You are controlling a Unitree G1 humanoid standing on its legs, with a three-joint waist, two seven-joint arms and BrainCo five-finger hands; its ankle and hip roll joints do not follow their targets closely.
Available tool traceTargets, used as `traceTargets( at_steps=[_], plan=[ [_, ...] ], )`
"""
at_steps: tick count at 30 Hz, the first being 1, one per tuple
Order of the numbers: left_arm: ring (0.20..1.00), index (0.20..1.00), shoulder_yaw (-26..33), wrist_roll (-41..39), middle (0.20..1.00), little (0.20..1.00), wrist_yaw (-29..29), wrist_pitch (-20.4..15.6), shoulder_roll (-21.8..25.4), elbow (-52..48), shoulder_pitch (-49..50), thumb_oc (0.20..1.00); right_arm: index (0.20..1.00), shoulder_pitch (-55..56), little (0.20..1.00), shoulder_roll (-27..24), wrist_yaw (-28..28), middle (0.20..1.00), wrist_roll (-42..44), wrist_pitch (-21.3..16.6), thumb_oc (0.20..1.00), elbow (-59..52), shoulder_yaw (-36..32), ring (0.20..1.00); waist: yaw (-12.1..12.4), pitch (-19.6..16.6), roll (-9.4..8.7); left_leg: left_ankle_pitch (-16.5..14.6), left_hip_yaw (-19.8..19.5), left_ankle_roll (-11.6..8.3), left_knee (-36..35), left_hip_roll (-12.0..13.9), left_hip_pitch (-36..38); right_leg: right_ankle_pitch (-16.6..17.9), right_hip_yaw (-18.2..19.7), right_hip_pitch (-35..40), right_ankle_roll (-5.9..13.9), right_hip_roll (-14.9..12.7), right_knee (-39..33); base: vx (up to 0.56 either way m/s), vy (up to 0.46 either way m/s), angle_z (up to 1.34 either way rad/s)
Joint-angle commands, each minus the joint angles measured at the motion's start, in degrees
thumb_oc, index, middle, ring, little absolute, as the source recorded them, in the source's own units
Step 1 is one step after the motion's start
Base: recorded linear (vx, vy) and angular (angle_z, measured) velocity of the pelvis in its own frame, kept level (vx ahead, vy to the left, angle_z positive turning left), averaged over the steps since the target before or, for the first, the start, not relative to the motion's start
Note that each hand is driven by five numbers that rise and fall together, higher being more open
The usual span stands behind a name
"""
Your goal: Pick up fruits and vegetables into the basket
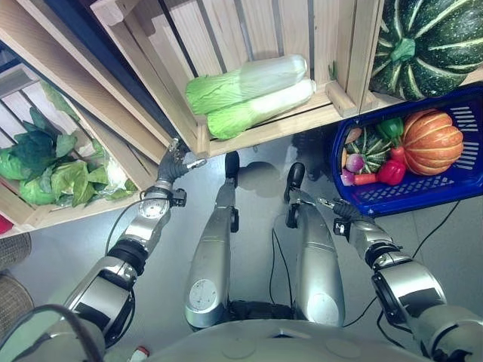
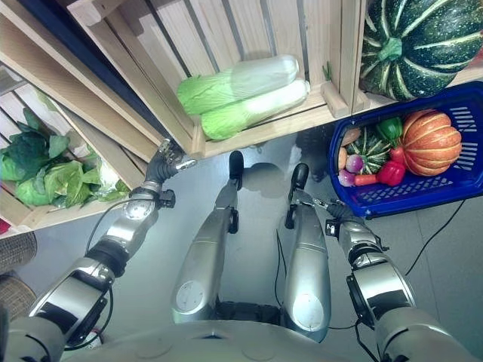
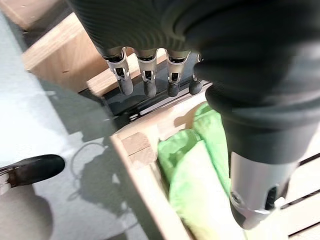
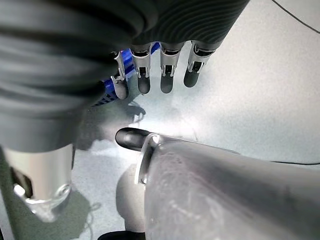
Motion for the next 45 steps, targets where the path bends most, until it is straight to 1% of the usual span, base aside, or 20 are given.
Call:
traceTargets(
  at_steps=[1,5,10,12,16,17,20,21,22,23,25,27,31,35,38,40,41,44,45],
  plan=[
    [1.000,1.000,-0.74,6.66,1.000,1.000,1.04,-6.32,1.03,-10.33,-5.25,1.000,1.000,2.83,1.000,-1.47,-0.18,1.000,2.18,0.15,1.000,-0.89,1.31,1.000,-0.33,-0.64,-0.77,-9.45,1.42,1.39,10.56,-1.91,-3.24,4.72,1.02,1.93,2.14,1.12,-6.24,0.02,-0.019,0.04],
    [1.000,1.000,-1.36,12.47,1.000,1.000,3.69,-6.13,3.72,-14.27,-7.63,1.000,1.000,2.72,1.000,-1.51,-0.28,1.000,2.53,0.13,1.000,-0.88,1.36,1.000,-0.46,-0.64,-0.81,-9.58,1.27,1.34,11.45,-2.00,-4.18,4.63,1.28,1.16,2.08,1.27,-5.64,0.02,-0.011,0.07],
    [1.000,1.000,-2.10,11.96,1.000,1.000,1.30,-3.96,5.07,-17.02,-9.75,1.000,1.000,2.39,1.000,-1.28,-0.22,1.000,2.82,0.14,1.000,-0.60,1.40,1.000,-0.50,-0.64,-0.95,-9.81,1.23,1.42,11.43,-2.11,-4.21,4.68,1.25,1.08,2.02,1.33,-5.87,0.00,-0.002,0.01],
    [1.000,1.000,-2.75,11.82,1.000,1.000,1.47,-3.46,5.06,-17.42,-9.89,1.000,1.000,2.53,1.000,-1.09,-0.24,1.000,2.80,-0.19,1.000,-0.48,1.32,1.000,-0.51,-0.64,-1.01,-9.87,1.19,1.48,11.38,-2.19,-4.15,4.79,1.18,1.12,2.06,1.32,-5.98,0.00,0.000,0.00],
    [1.000,1.000,-3.16,12.37,1.000,1.000,3.38,-4.11,4.16,-17.41,-8.70,1.000,1.000,2.76,1.000,-0.85,-0.36,1.000,3.02,-0.55,1.000,-0.35,1.12,1.000,-0.28,-0.64,-1.02,-9.88,0.94,1.54,11.27,-2.41,-3.93,4.82,0.97,1.40,2.07,1.30,-6.07,0.00,0.000,0.00],
    [1.000,1.000,-2.99,13.59,1.000,1.000,5.06,-5.28,3.81,-17.12,-7.88,1.000,1.000,2.79,1.000,-0.76,-0.43,1.000,3.10,-0.57,1.000,-0.37,1.03,1.000,-0.12,-0.64,-1.02,-9.88,0.85,1.56,11.27,-2.45,-3.84,4.81,0.91,1.53,2.07,1.29,-6.09,0.00,0.000,0.00],
    [1.000,1.000,-2.14,14.05,1.000,1.000,10.86,-6.95,2.92,-17.49,-5.89,1.000,1.000,3.11,1.000,-0.46,-0.70,1.000,3.60,-0.88,1.000,-0.63,1.00,1.000,0.28,-0.64,-1.11,-9.96,0.50,1.62,10.98,-2.57,-3.41,4.75,0.79,1.99,2.07,1.23,-6.40,0.00,0.000,0.00],
    [1.000,1.000,-1.66,15.07,1.000,1.000,12.47,-7.51,2.28,-17.59,-5.19,1.000,1.000,3.21,1.000,-0.23,-0.92,1.000,3.77,-0.96,1.000,-0.67,0.96,1.000,0.42,-0.64,-1.15,-10.01,0.34,1.66,10.98,-2.67,-3.34,4.70,0.73,2.06,2.05,1.22,-6.42,0.00,0.000,0.00],
    [1.000,1.000,-0.90,18.02,1.000,1.000,15.88,-9.00,1.44,-17.80,-4.00,1.000,1.000,3.32,1.000,0.12,-1.19,1.000,4.11,-1.08,1.000,-0.67,0.82,1.000,0.75,-0.64,-1.23,-10.00,0.12,1.65,11.04,-2.80,-3.36,4.71,0.54,2.15,2.01,1.15,-6.42,0.02,-0.034,0.02],
    [1.000,1.000,-0.42,18.95,1.000,1.000,17.93,-10.04,0.99,-18.05,-3.13,1.000,1.000,3.50,1.000,0.36,-1.37,1.000,4.32,-1.15,1.000,-0.76,0.71,1.000,0.97,-0.64,-1.27,-9.99,-0.03,1.64,11.06,-2.85,-3.38,4.73,0.43,2.17,1.98,1.12,-6.44,0.01,-0.036,0.01],
    [1.000,1.000,0.43,20.68,1.000,1.000,20.96,-11.19,0.32,-18.57,-1.85,1.000,1.000,3.75,1.000,0.68,-1.59,1.000,4.67,-1.17,1.000,-0.99,0.66,1.000,1.33,-0.64,-1.34,-10.01,-0.37,1.69,10.88,-3.00,-3.23,4.67,0.29,2.31,1.92,1.14,-6.48,0.01,-0.033,0.01],
    [1.000,1.000,1.48,24.53,1.000,1.000,24.84,-12.29,-0.52,-19.89,-0.30,1.000,1.000,4.22,1.000,1.32,-2.02,1.000,5.20,-1.30,1.000,-1.40,0.56,1.000,1.84,-0.64,-1.47,-10.00,-0.79,1.70,10.63,-3.17,-3.04,4.61,-0.01,2.56,1.88,1.09,-6.62,0.01,-0.047,0.03],
    [1.000,1.000,2.13,30.35,1.000,1.000,30.80,-12.80,-1.03,-21.79,0.75,1.000,1.000,3.83,1.000,1.89,-2.62,1.000,5.97,-0.43,1.000,-1.90,0.55,1.000,2.55,-0.64,-1.78,-10.12,-1.27,1.71,10.46,-3.27,-2.96,4.49,-0.52,2.80,1.81,0.97,-6.72,0.01,-0.043,0.06],
    [1.000,1.000,2.11,31.67,1.000,1.000,33.07,-12.55,-0.92,-23.23,0.42,1.000,1.000,3.42,1.000,2.12,-2.87,1.000,6.47,-0.21,1.000,-1.93,0.63,1.000,2.88,-0.64,-1.99,-10.15,-1.56,1.67,10.46,-3.36,-3.01,4.41,-0.84,2.89,1.86,0.90,-6.62,0.00,-0.011,0.02],
    [1.000,1.000,2.15,32.09,1.000,1.000,33.67,-12.56,-0.91,-23.79,0.26,1.000,1.000,3.19,1.000,2.24,-3.07,1.000,6.56,-0.23,1.000,-1.84,0.62,1.000,2.95,-0.64,-1.97,-10.12,-1.65,1.68,10.32,-3.39,-2.83,4.40,-0.94,2.96,1.91,0.89,-6.57,0.00,0.000,0.00],
    [1.000,1.000,1.72,33.86,1.000,1.000,34.86,-12.42,-0.72,-24.68,-0.14,1.000,1.000,3.00,1.000,2.27,-3.04,1.000,6.54,-0.18,1.000,-1.72,0.48,1.000,3.04,-0.64,-2.06,-10.06,-1.72,1.64,10.01,-3.40,-2.51,4.48,-1.11,3.40,2.00,0.81,-6.92,0.00,0.000,0.00],
    [1.000,1.000,1.56,36.32,1.000,1.000,35.86,-12.60,-0.52,-25.19,-0.33,1.000,1.000,2.91,1.000,2.27,-3.03,1.000,6.60,-0.05,1.000,-1.78,0.47,1.000,3.09,-0.64,-2.14,-10.04,-1.78,1.65,9.92,-3.44,-2.45,4.50,-1.17,3.53,2.03,0.84,-7.03,0.00,0.000,0.00],
    [1.000,1.000,1.12,38.81,1.000,1.000,36.10,-12.09,0.07,-26.67,-0.92,1.000,1.000,2.81,1.000,2.28,-2.98,1.000,6.62,0.16,1.000,-1.78,0.46,1.000,3.11,-0.64,-2.25,-10.09,-1.71,1.59,9.94,-3.35,-2.29,4.52,-1.29,3.74,2.07,0.78,-7.06,0.00,-0.006,0.01],
    [1.000,1.000,0.69,41.29,1.000,1.000,36.53,-12.07,0.54,-27.47,-1.48,1.000,1.000,2.76,1.000,2.31,-3.07,1.000,6.89,0.15,1.000,-1.81,0.60,1.000,3.14,-0.64,-2.27,-10.06,-1.71,1.56,9.82,-3.34,-2.18,4.53,-1.35,3.89,2.07,0.77,-7.19,-0.01,-0.013,0.04]
  ],
)
